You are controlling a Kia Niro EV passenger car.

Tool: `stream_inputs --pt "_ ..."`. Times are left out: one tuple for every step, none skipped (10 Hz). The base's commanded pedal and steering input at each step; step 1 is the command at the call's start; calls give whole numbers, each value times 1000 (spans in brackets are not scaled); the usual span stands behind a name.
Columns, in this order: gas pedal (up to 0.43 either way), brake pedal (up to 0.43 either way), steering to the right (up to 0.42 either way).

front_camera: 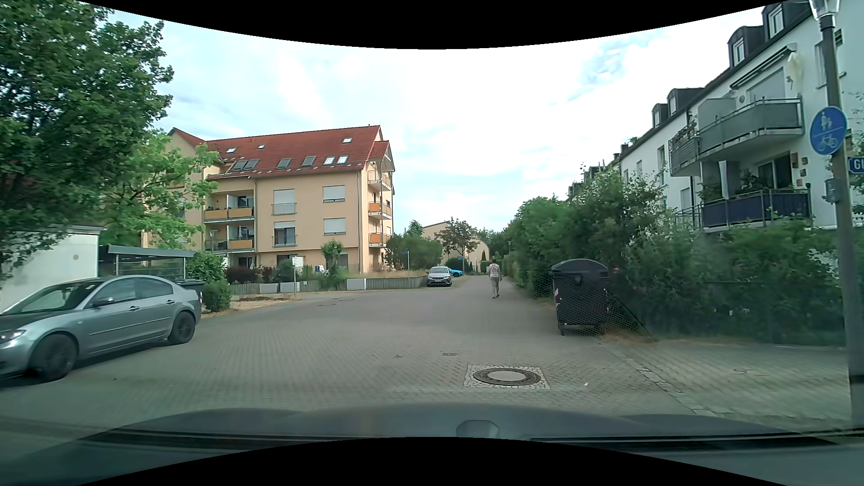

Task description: Follow the waypoints while adhering to traffic rules and regulations

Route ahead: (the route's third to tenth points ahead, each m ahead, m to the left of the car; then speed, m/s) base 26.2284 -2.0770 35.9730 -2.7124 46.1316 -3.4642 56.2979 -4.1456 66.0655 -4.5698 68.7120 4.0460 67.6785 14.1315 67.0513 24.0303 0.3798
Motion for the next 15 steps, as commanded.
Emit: stream_inputs --pt "0 43 -3" --pt "0 49 8" --pt "0 43 17" --pt "0 43 17" --pt "0 49 17" --pt "0 61 20" --pt "0 61 29" --pt "0 67 36" --pt "0 67 43" --pt "0 67 45" --pt "0 61 47" --pt "0 30 50" --pt "0 0 52" --pt "0 0 56" --pt "0 0 64"
